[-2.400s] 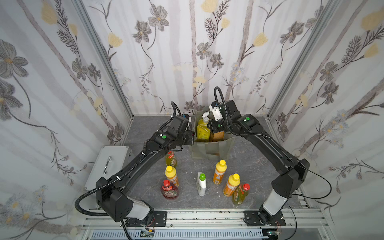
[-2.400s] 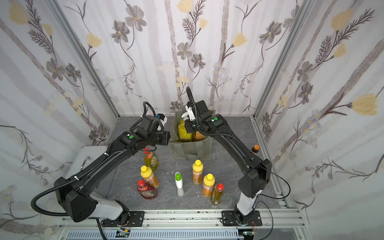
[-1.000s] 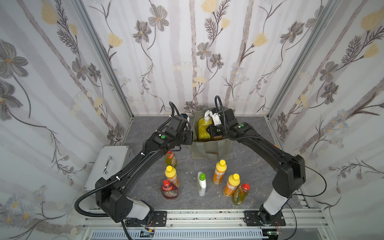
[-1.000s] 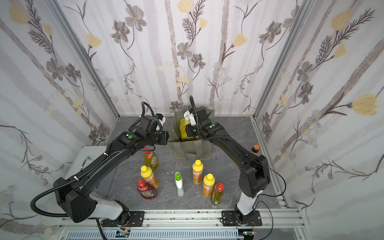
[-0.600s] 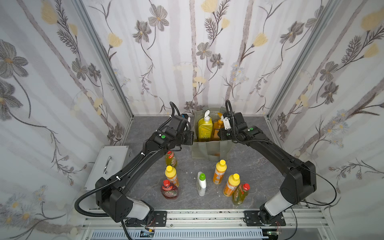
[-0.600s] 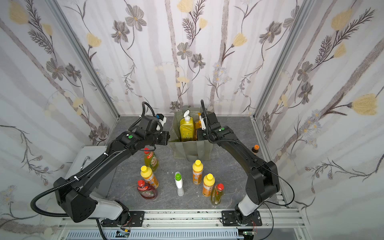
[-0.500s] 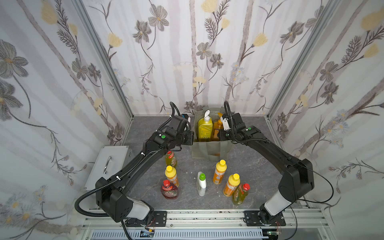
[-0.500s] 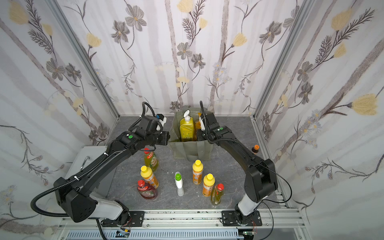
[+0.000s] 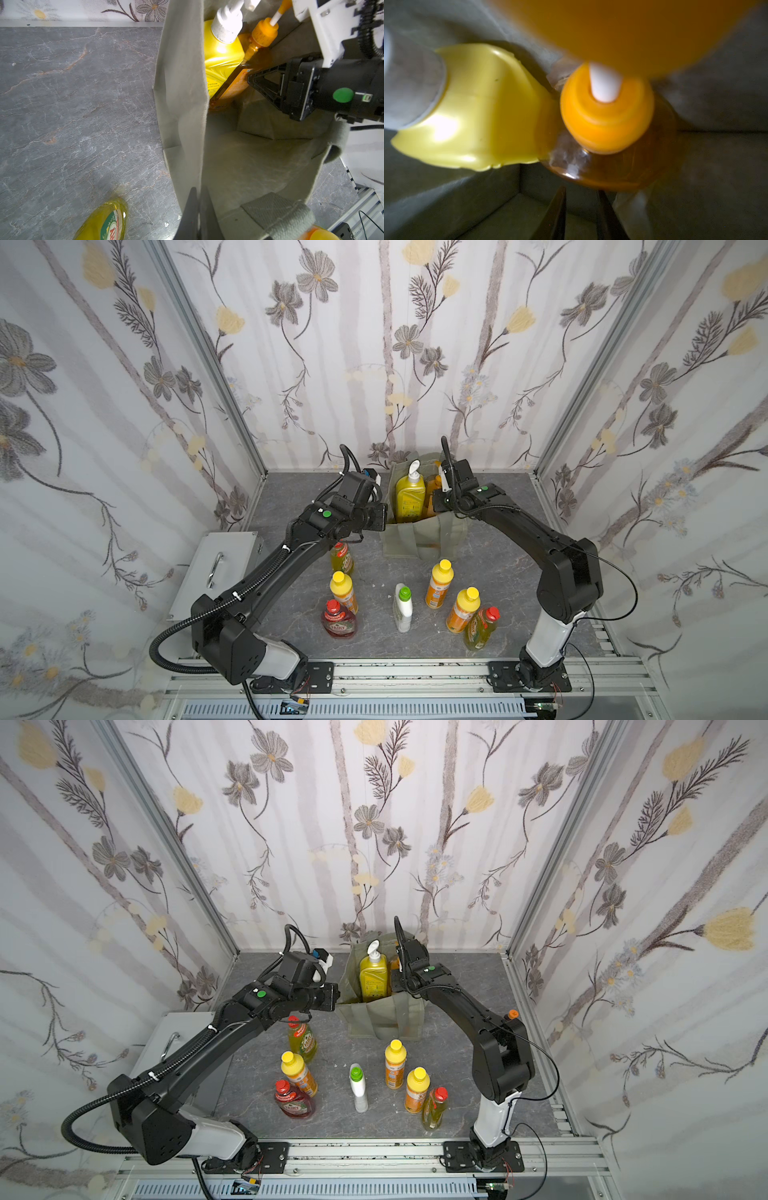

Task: Pack dish soap into the shopping bag
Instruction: Adjust the bottle of dish soap in the shopping bag.

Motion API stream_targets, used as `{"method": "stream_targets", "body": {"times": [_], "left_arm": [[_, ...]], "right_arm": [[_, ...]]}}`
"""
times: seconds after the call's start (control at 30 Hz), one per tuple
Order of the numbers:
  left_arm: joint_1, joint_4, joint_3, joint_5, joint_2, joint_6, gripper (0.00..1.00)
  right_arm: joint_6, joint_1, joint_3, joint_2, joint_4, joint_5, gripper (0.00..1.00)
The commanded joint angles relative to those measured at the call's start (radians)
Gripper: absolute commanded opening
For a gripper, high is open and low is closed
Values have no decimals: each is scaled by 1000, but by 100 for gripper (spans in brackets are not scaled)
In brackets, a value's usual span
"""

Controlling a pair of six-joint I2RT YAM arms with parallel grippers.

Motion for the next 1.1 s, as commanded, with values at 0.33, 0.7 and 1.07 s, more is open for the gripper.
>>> {"method": "stream_targets", "body": {"times": [0.33,0.7,1.07], "left_arm": [[4,-8,6,-31,6,6,0],[4,-6,46,-30,36,2,0],[3,-29,46,-32,34,8,0]], "right_arm": [[-24,31,-15,-88,57,-66,28],[-7,81,-11,-31,126,-243,28],[33,82,59,51,212,-203,29]]}}
